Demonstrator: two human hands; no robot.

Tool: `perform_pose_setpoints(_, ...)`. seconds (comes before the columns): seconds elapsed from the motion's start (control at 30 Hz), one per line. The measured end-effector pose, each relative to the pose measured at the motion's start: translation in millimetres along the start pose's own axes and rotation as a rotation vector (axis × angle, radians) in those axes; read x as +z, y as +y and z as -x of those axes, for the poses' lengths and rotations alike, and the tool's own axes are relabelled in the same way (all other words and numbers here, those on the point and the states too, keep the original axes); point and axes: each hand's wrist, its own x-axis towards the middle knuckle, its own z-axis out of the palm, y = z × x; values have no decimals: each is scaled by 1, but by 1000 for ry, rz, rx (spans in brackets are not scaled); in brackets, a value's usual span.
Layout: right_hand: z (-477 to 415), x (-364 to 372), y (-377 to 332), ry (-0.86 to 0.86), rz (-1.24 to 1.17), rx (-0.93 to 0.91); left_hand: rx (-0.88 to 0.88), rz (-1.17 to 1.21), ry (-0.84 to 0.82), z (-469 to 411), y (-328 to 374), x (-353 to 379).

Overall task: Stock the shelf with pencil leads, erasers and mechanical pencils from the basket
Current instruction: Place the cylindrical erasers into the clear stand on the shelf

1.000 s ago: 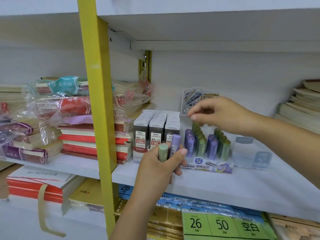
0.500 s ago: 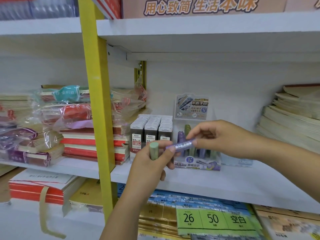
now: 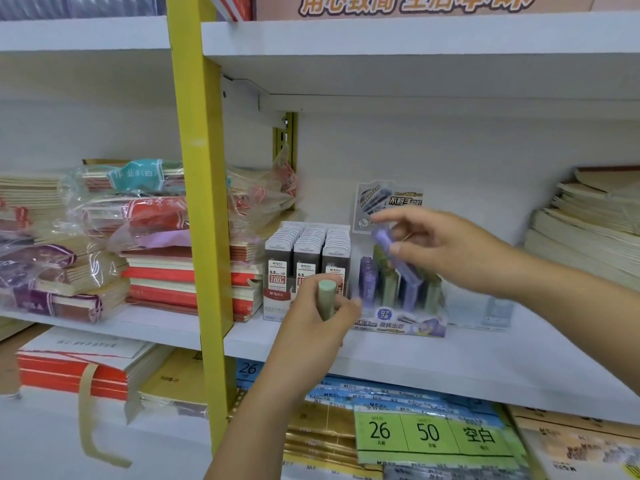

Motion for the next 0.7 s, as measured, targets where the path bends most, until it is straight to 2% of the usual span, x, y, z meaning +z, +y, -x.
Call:
perform_pose_setpoints(0.13, -22, -24, 16, 134, -32, 39, -29, 61, -13, -7, -8, 0)
perform_pose_setpoints(0.27, -43, -36, 29, 168, 127, 85, 88, -13, 25, -9, -12, 5)
perform_pose_setpoints(0.4, -52, -35, 36, 19, 322, 100, 151, -117, 37, -10, -14, 4)
perform_pose_setpoints(0.53, -52, -29, 40, -133, 376, 109, 133, -188, 29, -8, -16, 4)
perform_pose_setpoints(0.7, -48, -30, 42, -203, 467, 117, 120, -250, 38, -6, -16, 6)
